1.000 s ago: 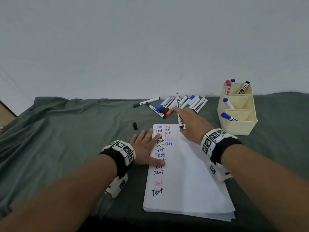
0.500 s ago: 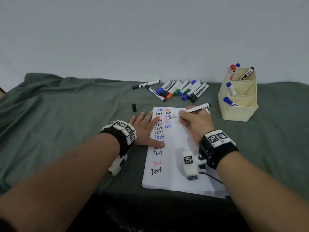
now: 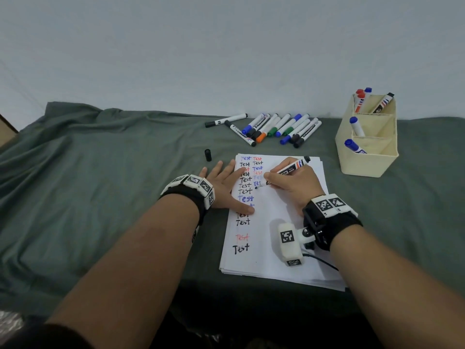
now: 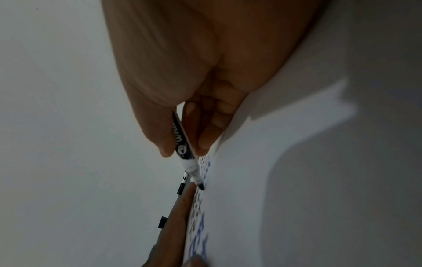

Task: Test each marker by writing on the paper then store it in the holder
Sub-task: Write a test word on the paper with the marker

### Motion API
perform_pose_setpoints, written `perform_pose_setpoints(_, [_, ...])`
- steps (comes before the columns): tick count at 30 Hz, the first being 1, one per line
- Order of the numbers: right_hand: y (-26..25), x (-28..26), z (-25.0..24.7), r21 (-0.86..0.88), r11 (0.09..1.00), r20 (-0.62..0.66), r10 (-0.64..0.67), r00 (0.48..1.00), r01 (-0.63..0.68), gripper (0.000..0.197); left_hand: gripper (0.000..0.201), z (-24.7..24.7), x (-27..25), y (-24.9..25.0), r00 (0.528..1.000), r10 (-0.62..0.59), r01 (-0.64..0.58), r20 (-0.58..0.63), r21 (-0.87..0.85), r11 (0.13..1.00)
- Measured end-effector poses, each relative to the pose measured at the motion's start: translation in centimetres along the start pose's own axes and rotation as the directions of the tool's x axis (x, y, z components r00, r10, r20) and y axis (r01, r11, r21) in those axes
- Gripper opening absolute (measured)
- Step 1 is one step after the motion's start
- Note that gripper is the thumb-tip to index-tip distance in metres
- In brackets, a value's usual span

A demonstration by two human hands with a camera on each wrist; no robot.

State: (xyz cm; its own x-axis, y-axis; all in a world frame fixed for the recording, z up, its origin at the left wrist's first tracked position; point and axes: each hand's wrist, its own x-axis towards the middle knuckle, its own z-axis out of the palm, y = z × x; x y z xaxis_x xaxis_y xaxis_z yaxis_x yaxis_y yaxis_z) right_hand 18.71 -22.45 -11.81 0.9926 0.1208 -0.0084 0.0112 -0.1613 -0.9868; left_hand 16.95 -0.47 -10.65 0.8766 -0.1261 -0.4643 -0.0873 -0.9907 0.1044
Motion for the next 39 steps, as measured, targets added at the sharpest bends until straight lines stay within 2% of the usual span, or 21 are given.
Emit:
perform_pose_setpoints(11, [-0.73,-0.46,0.23,-0.102,0.995,0.028,0.007,1.000,-0.005,0.011,0.132,-0.18,-0.28,0.21,1.000,-0.002,0.002,0.003,-0.003,1.000])
perform_pose_setpoints(16, [-0.64,-0.39,0.22,-0.084,0.996,-0.019,0.030,0.999,-0.031,0.023,0.132,-0.23,-0.29,0.18,1.000,-0.003,0.003,0.003,-0.006,1.000])
perform_pose_setpoints(20, [-0.92,-0.50,0.48,-0.104,0.995,-0.006,0.003,1.000,-0.004,0.009,0.135,-0.09,-0.13,0.06,1.000,-0.001,0.001,0.000,-0.016,1.000])
perform_pose_setpoints(27, [-0.85,-0.74,0.07,-0.098,0.995,-0.001,-0.007,1.000,0.007,0.009,0.139,0.10,0.03,-0.02,1.000,0.000,0.000,-0.009,-0.007,1.000])
perform_pose_setpoints(34, [-0.81,-0.80,-0.02,-0.082,0.996,-0.030,-0.031,0.999,0.028,0.017,0.139,0.17,0.03,-0.10,1.000,0.002,-0.002,-0.005,-0.013,1.000])
perform_pose_setpoints(39, [-0.82,-0.87,0.03,-0.110,0.993,0.006,-0.039,0.999,0.040,0.011,0.139,0.13,0.04,-0.07,1.000,0.003,-0.003,-0.007,-0.009,1.000])
